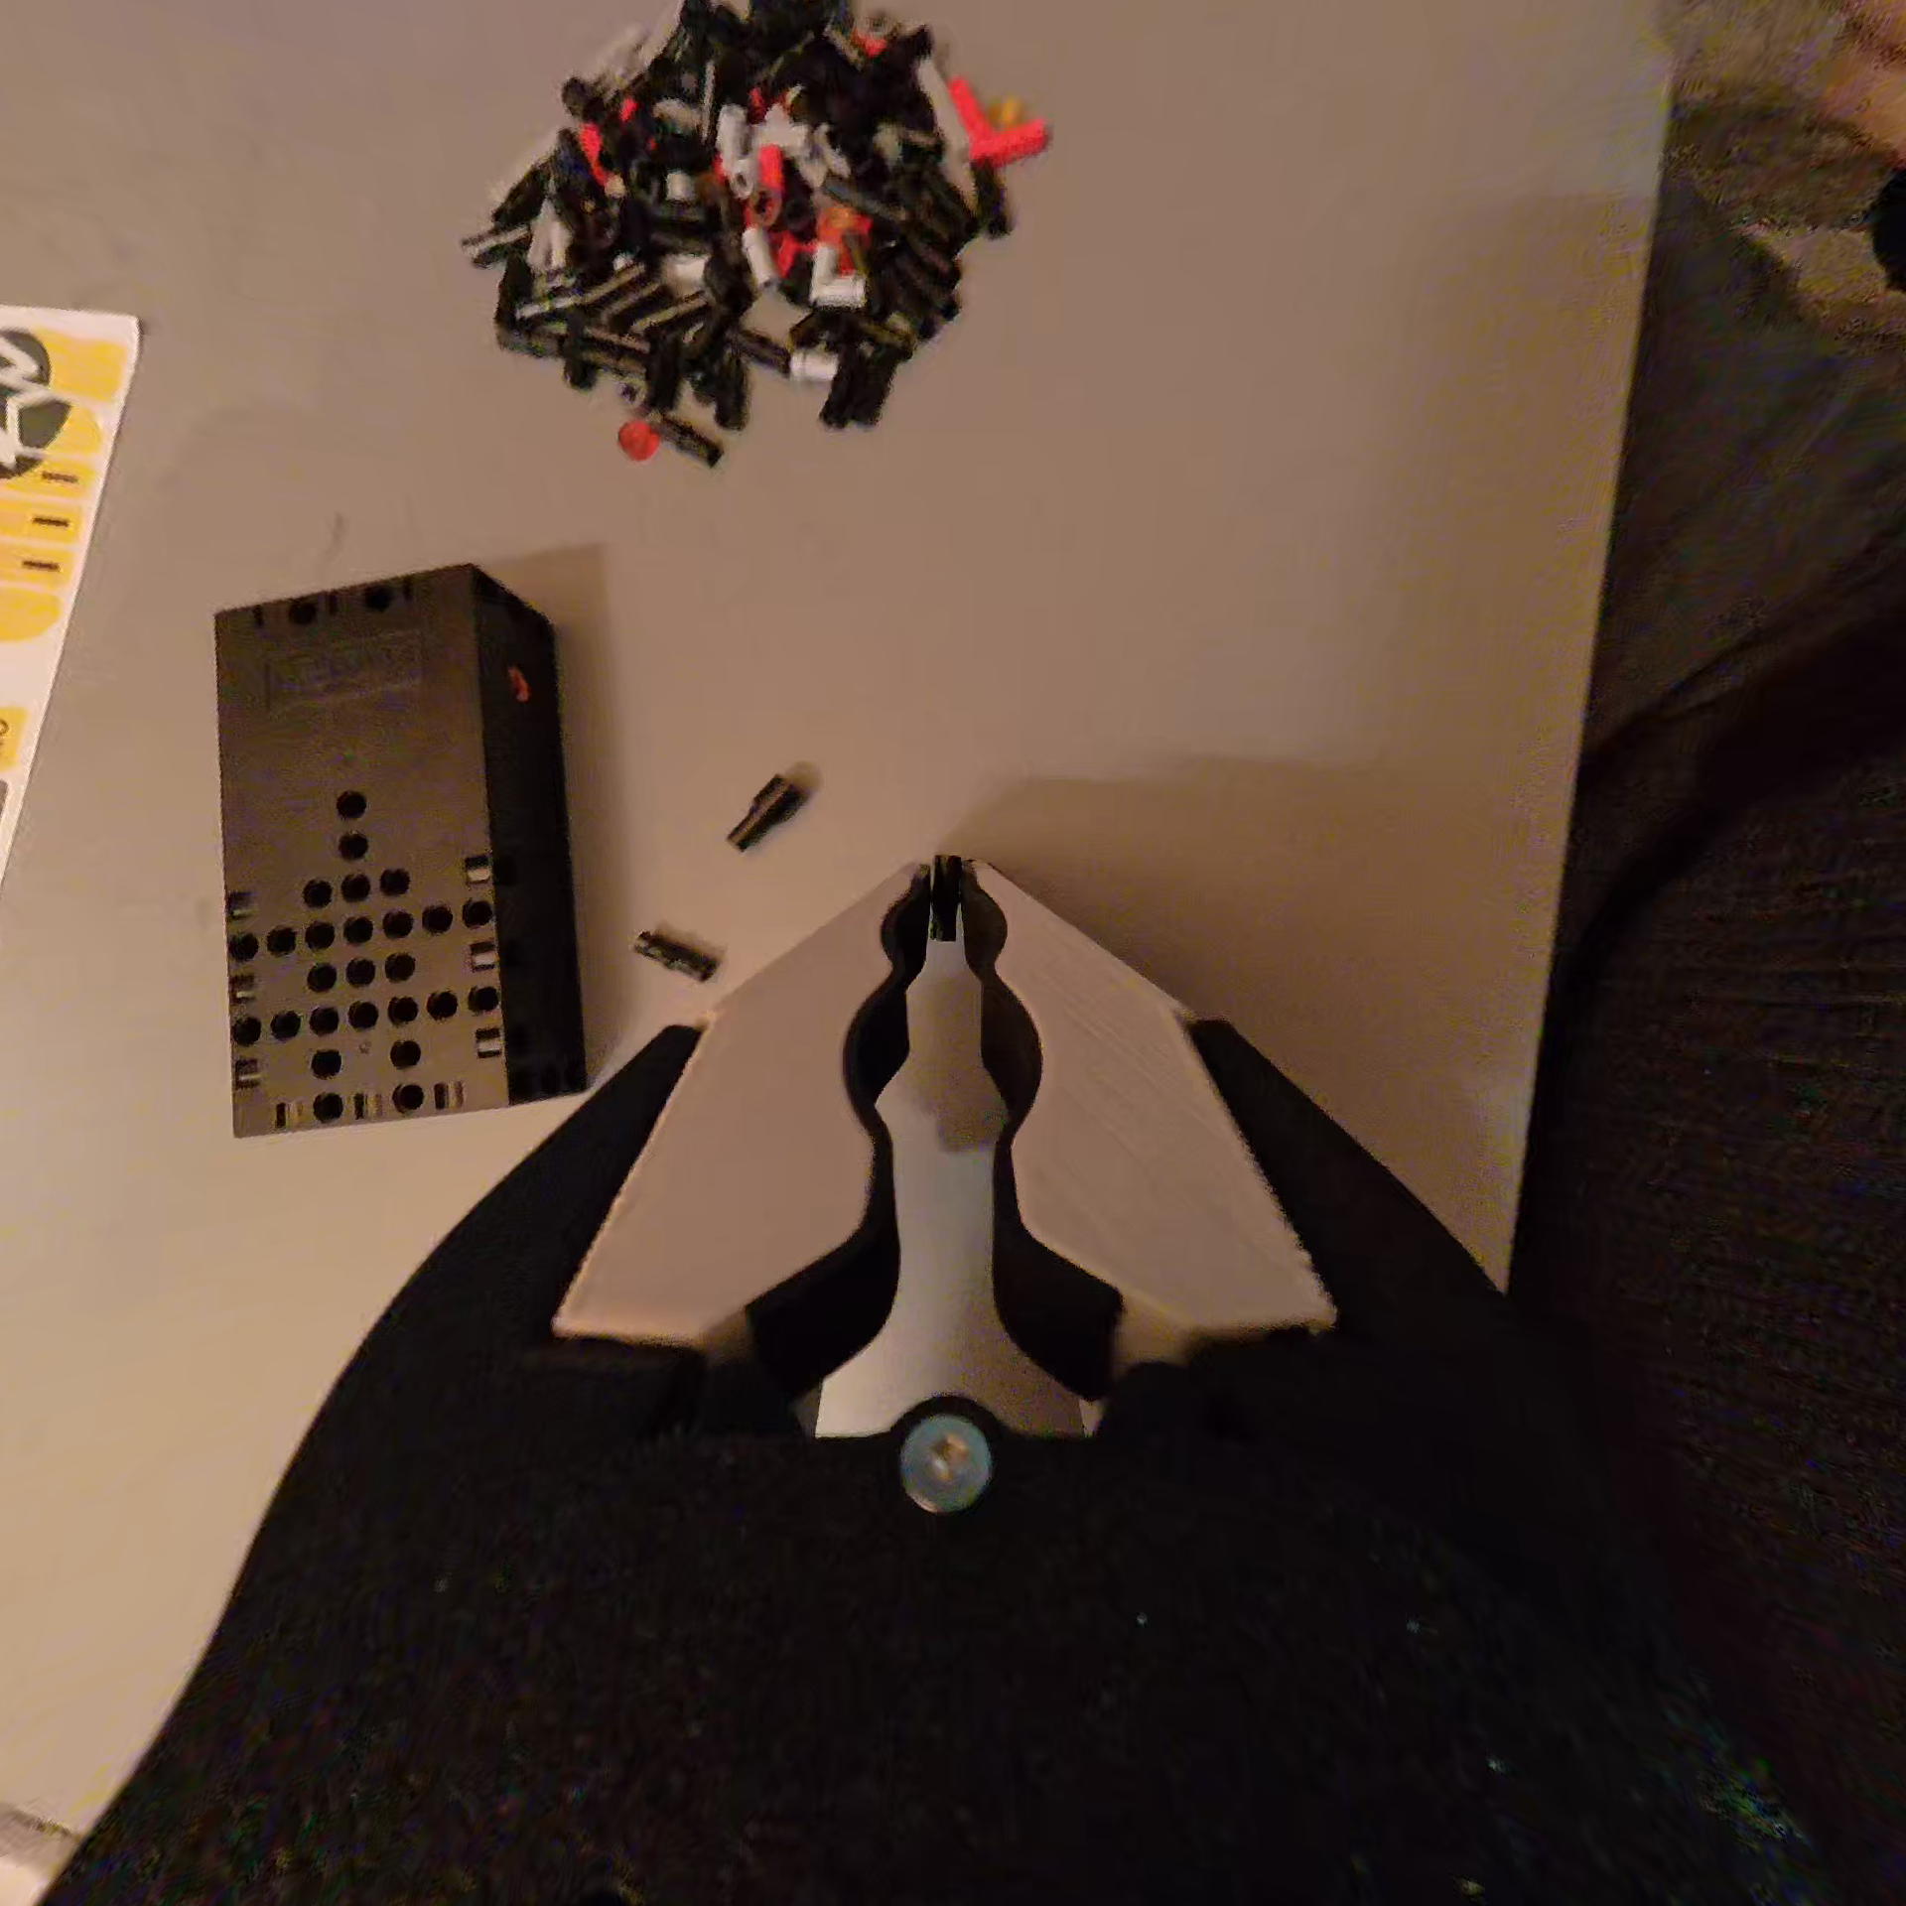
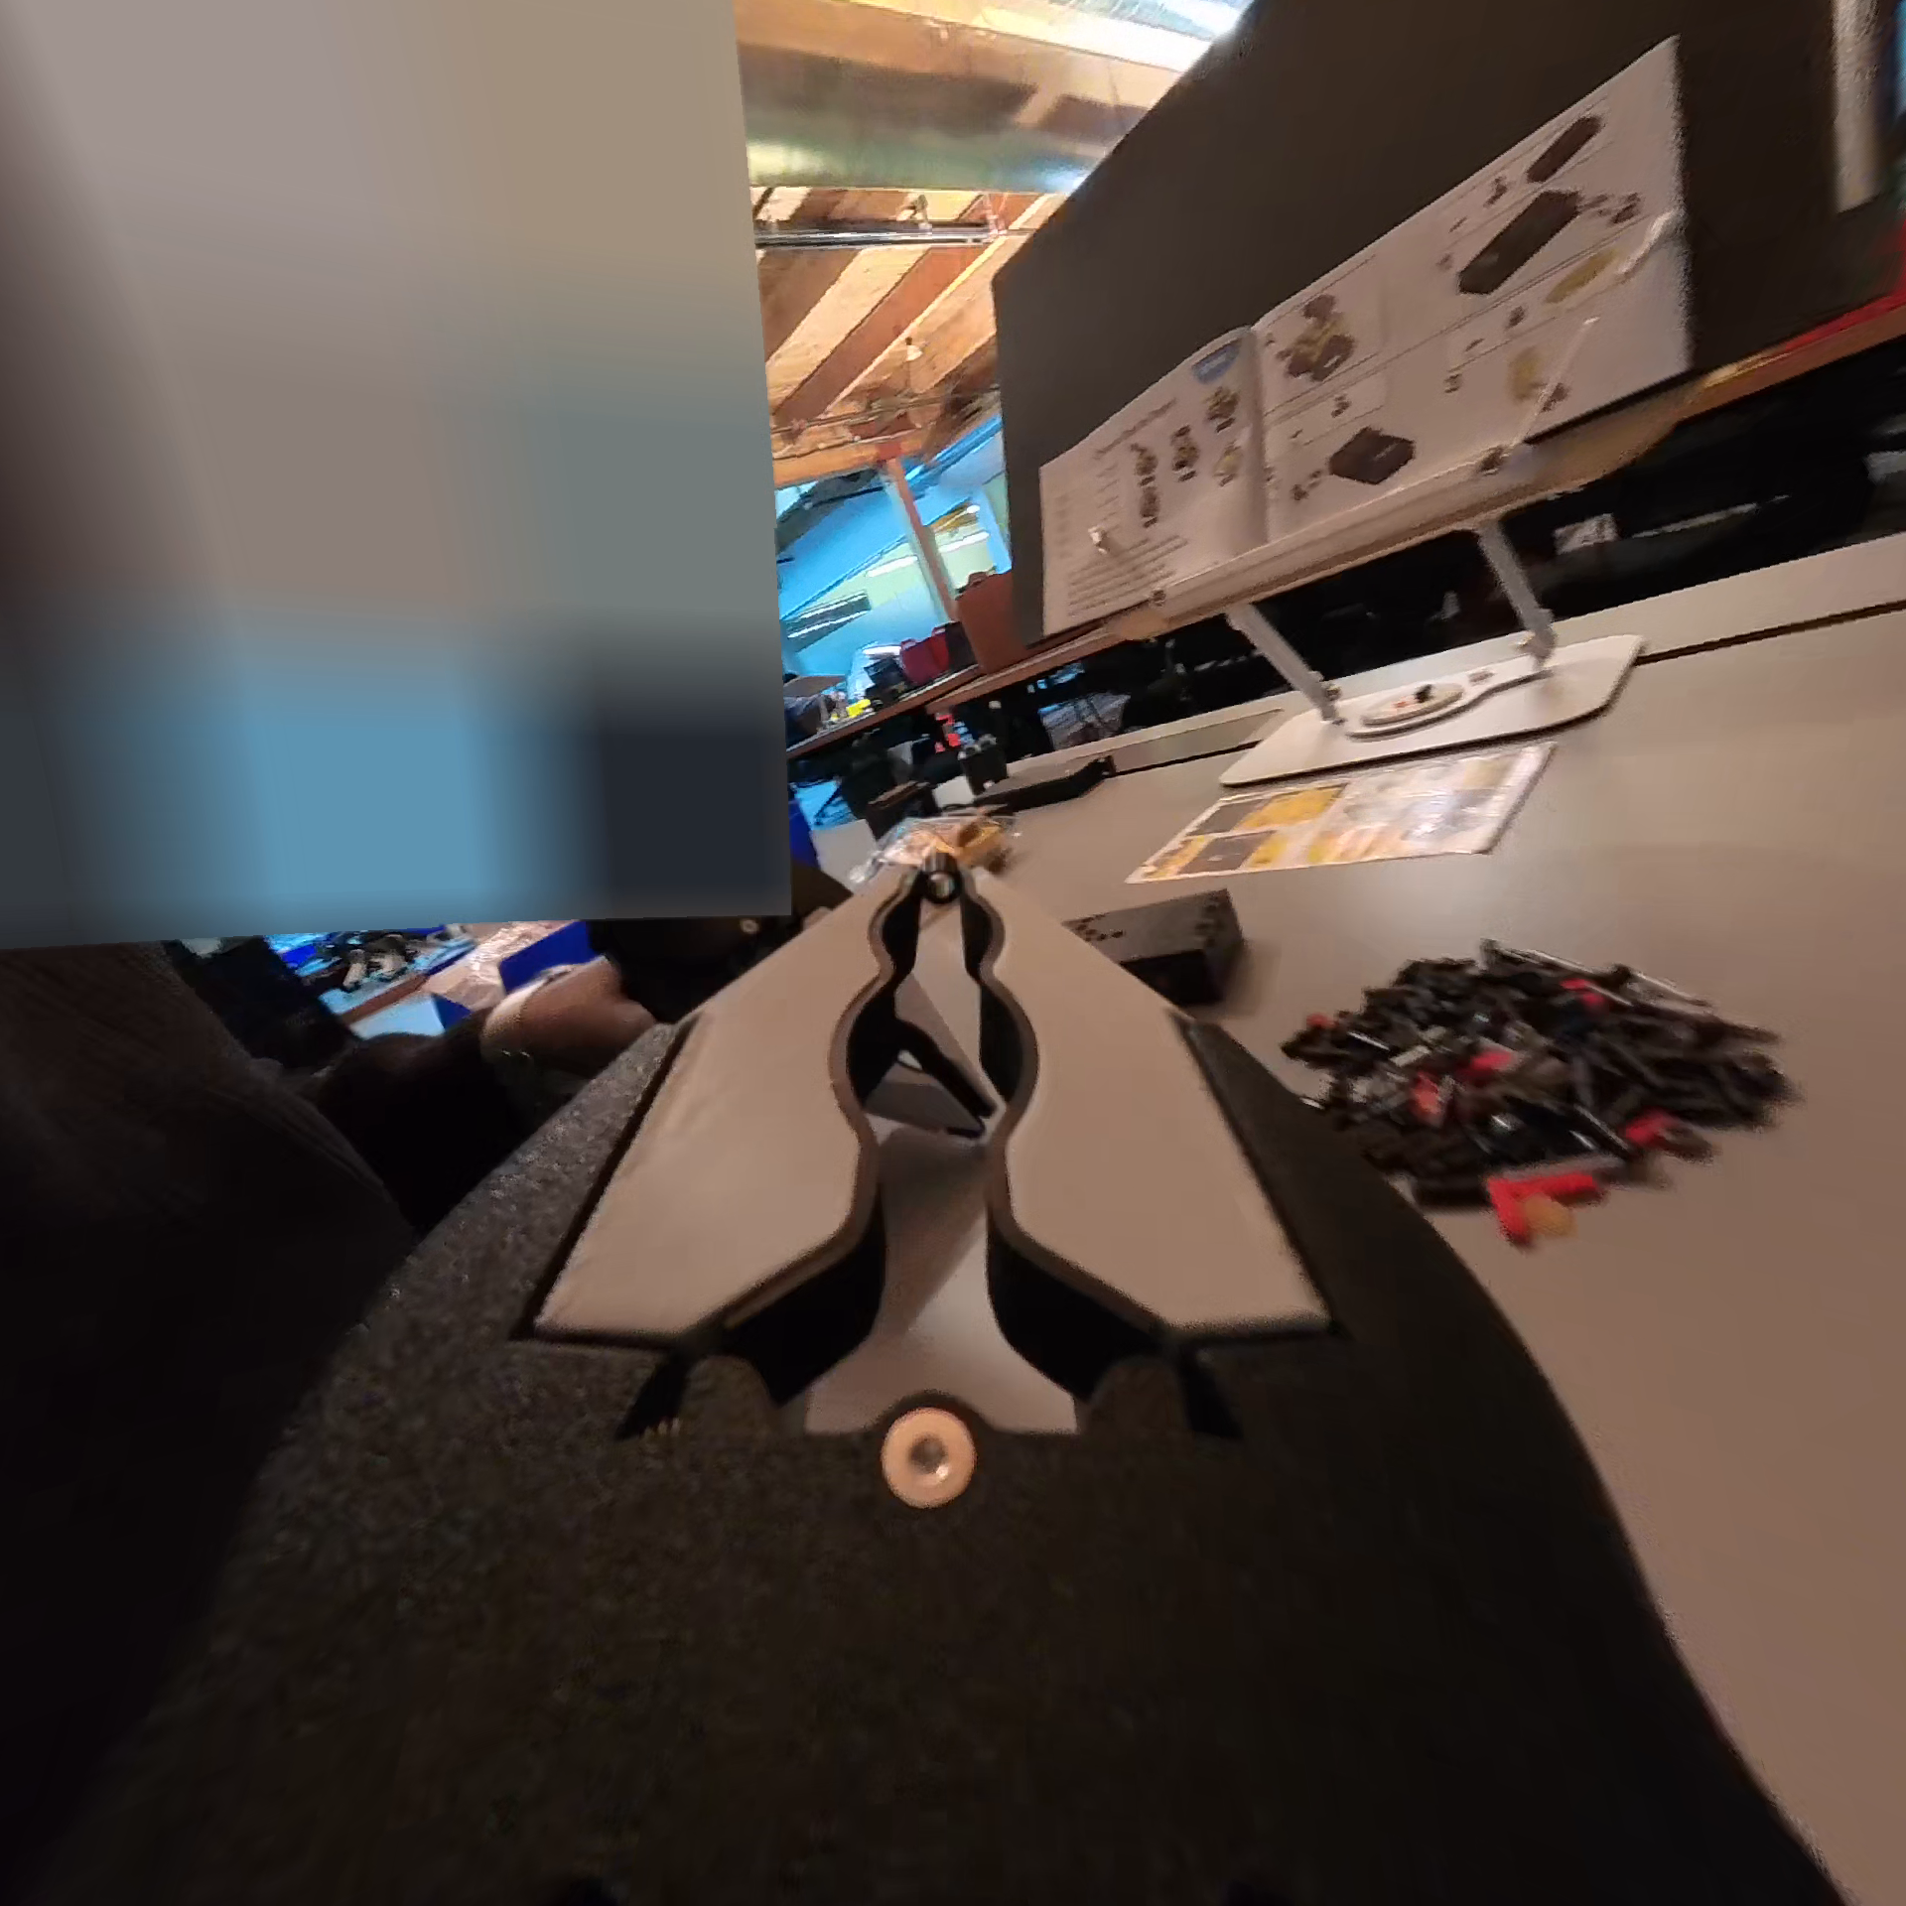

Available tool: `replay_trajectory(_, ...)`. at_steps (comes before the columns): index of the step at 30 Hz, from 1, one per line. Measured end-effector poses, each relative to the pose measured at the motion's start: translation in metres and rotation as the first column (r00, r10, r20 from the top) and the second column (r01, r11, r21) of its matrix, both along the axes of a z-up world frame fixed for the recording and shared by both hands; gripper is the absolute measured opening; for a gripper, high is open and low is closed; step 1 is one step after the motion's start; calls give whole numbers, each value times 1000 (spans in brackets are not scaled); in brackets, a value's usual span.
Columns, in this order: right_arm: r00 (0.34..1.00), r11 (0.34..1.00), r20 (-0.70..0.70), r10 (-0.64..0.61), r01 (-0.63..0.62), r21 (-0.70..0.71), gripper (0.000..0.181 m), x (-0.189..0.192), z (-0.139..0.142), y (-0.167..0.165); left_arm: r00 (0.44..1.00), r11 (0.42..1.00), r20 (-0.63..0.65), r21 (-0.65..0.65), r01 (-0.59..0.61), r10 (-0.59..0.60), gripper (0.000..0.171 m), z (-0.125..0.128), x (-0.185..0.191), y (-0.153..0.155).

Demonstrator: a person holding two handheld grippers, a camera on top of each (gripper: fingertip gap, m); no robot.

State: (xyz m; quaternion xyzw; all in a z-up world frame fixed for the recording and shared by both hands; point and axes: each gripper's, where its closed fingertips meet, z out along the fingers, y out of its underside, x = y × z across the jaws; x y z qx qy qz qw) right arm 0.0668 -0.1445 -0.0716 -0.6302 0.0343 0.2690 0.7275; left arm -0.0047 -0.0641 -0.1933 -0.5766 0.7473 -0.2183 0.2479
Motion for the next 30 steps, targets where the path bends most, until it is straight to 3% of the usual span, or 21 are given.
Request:
replay_trajectory(10, 995, 992, 18, 98, -96, -87, 7, -17, -11, 45, 1000, 995, 13, -94, -15, 16, 8, -6, -8, 7)
replay_trajectory(27, 987, 965, -58, 149, -158, -208, 7, -22, -32, 66, 994, 986, 106, -160, 39, -22, 4, -5, -13, 9)
replay_trajectory(30, 974, 931, -72, 216, -228, -284, 6, -35, -43, 71, 981, 986, 191, -158, 60, -30, 3, 9, -11, 10)
